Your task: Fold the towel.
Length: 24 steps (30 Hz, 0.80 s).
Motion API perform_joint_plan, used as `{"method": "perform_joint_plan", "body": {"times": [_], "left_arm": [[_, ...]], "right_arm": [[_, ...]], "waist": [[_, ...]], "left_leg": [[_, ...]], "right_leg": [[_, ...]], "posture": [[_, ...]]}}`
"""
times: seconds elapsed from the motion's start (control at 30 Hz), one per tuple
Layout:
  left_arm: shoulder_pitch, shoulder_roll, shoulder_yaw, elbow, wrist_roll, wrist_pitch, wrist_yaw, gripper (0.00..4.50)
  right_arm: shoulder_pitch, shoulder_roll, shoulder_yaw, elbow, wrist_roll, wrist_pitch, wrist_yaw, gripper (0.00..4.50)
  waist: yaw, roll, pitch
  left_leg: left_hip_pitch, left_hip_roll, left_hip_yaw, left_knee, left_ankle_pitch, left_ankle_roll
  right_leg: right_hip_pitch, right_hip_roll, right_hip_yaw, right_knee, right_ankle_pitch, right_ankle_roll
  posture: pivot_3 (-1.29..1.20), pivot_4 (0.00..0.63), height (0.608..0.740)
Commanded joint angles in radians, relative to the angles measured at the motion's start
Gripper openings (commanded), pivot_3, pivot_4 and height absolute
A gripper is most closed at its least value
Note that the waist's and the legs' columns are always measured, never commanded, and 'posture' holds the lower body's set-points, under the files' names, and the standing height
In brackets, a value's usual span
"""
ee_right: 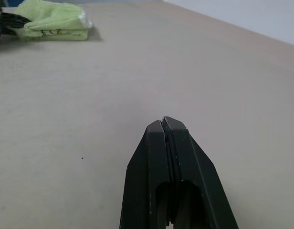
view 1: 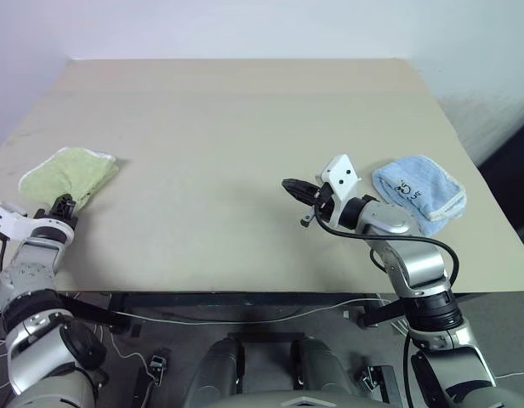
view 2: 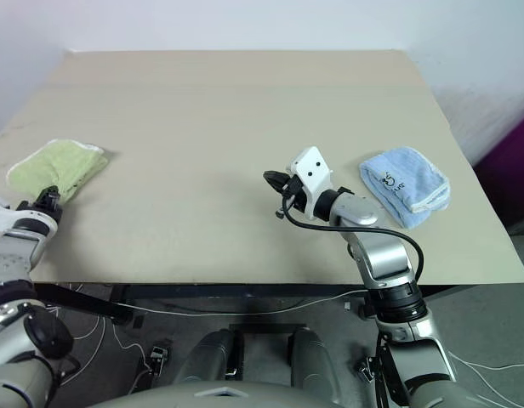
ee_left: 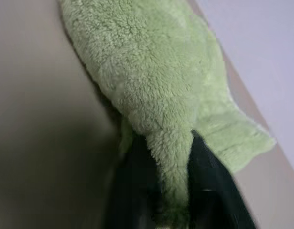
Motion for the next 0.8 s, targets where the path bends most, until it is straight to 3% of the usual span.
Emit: {"method": "perform_joint_plan", "body": {"times": [0.03,0.27,0.3,0.5,0.63,0.8], "left_arm": [[0.038,-0.011,0.060,-0.125,-0.071,0.022,0.026,1.96],[0.142,-0.059,0.108,-0.302,-0.170,0.077,0.078,4.37],[0.160,-0.066,0.108,-0.331,-0.182,0.088,0.084,4.48],[0.261,-0.110,0.009,-0.578,-0.210,0.159,0.069,4.48],[0.326,-0.098,-0.241,-0.797,-0.058,0.160,0.023,4.48],[0.315,-0.038,-0.448,-0.867,0.157,0.042,-0.083,4.48]], "right_arm": [[-0.019,-0.001,-0.003,-0.016,0.013,-0.012,0.011,0.00],[-0.037,0.011,0.014,0.013,0.008,-0.018,0.027,0.00],[-0.039,0.012,0.016,0.016,0.008,-0.019,0.029,0.00],[-0.065,0.014,0.012,0.055,0.008,-0.030,0.038,0.00],[-0.079,0.009,-0.016,0.093,0.013,-0.039,0.033,0.00],[-0.074,-0.006,-0.049,0.132,0.000,-0.054,0.006,0.00]], "waist": [[0.000,0.000,0.000],[0.000,0.000,0.000],[-0.001,0.000,0.000],[0.004,0.000,0.000],[0.004,-0.001,0.000],[-0.003,0.000,0.000]], "left_leg": [[0.000,0.000,0.000,0.000,0.000,0.000],[0.000,0.000,0.000,0.000,0.000,0.000],[0.000,0.000,0.000,0.000,0.000,0.000],[0.000,0.000,0.000,0.000,0.000,0.000],[0.000,-0.001,-0.001,0.000,0.000,0.000],[0.000,-0.001,0.000,-0.001,0.000,0.000]], "right_leg": [[0.000,0.000,0.000,0.000,0.000,0.000],[0.000,0.000,0.000,0.000,0.000,0.000],[0.000,0.000,0.000,0.000,0.000,0.000],[0.001,0.000,0.000,-0.001,0.000,0.000],[0.002,-0.001,0.000,-0.001,0.000,0.000],[0.001,0.000,0.000,-0.001,0.000,0.000]], "posture": [[0.00,0.150,0.740],[0.00,0.150,0.740],[0.00,0.150,0.740],[0.00,0.150,0.740],[0.00,0.150,0.740],[0.00,0.150,0.740]]}}
